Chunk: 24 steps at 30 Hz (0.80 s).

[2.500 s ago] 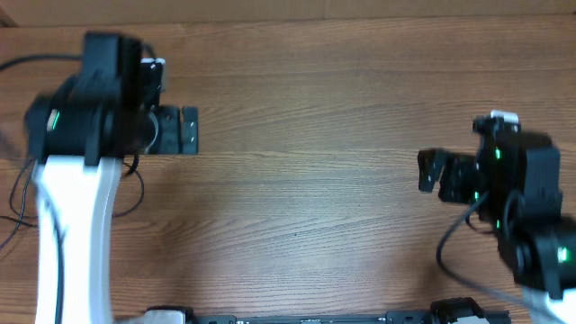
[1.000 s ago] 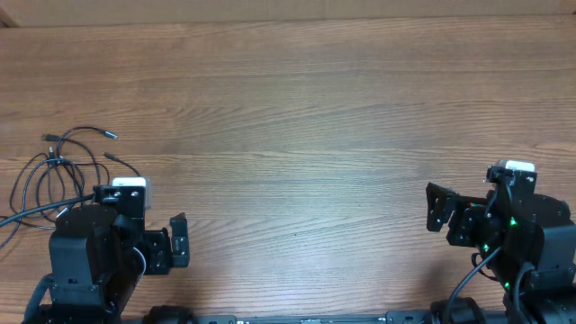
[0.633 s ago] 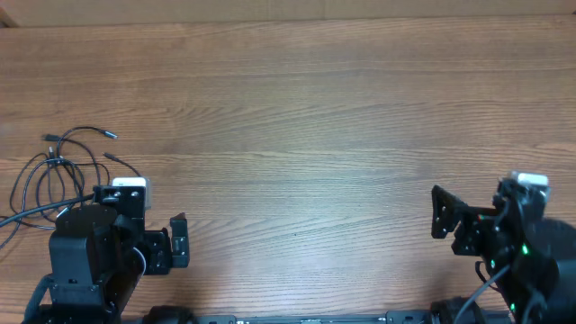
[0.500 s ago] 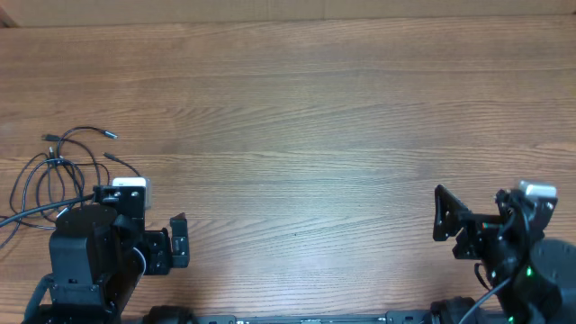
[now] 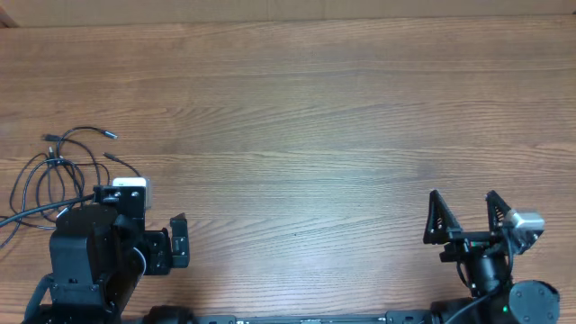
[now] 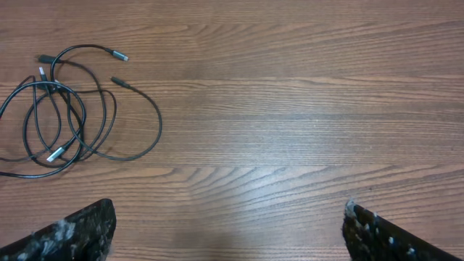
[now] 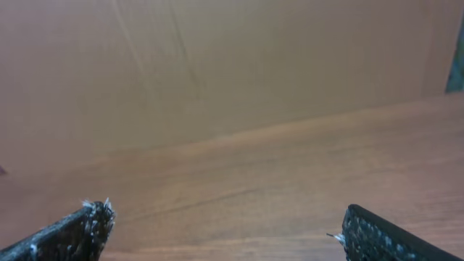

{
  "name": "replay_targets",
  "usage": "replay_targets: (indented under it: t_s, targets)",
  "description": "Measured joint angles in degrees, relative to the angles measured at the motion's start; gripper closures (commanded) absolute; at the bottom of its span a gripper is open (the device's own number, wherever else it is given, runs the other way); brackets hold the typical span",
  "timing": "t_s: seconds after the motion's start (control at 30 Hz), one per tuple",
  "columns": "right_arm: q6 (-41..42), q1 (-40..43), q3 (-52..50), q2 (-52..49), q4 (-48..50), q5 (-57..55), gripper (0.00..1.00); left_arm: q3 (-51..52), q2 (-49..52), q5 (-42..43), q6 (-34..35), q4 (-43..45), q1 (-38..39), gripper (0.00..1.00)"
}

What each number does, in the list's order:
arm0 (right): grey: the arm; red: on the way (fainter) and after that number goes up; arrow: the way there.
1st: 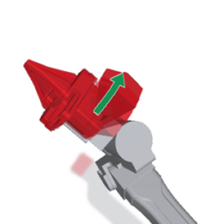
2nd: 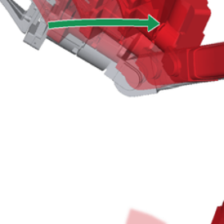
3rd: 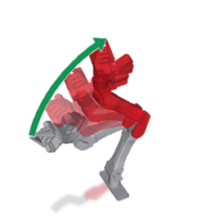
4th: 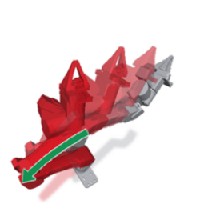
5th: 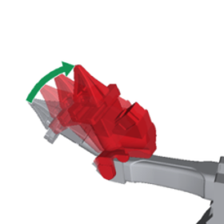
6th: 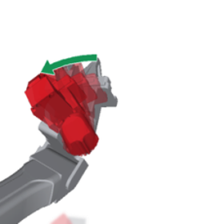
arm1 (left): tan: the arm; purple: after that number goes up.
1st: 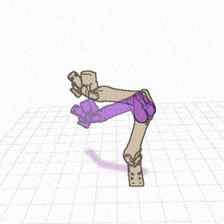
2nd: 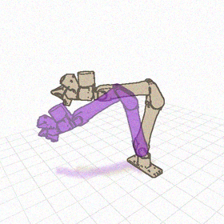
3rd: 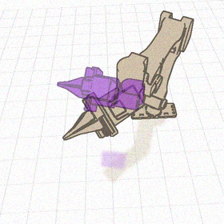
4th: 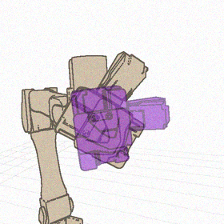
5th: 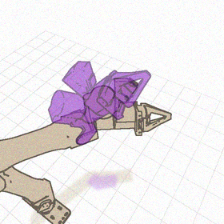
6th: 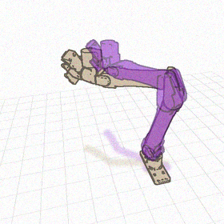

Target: Untangle cables

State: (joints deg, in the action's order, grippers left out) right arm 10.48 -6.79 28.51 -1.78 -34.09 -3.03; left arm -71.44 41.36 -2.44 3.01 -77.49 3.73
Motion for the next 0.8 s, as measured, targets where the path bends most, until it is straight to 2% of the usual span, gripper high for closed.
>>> replay_targets:
  t_s: [0.23, 0.63, 0.8]
  targets:
    - [0.0, 0.0, -6.5, 1.0, 8.8, 0.0, 0.00, 0.0, 0.0, 0.0, 0.0, -0.1, 0.0, 0.00]
    - [0.0, 0.0, -25.1, 1.1, 43.5, -0.5, 0.00, 0.1, 0.0, 0.0, 0.0, -0.1, 0.0, 0.00]
    - [0.0, 0.1, -27.5, 1.0, 45.0, -2.0, 0.00, 0.1, 0.0, 0.0, 0.0, -0.1, 0.0, 0.00]
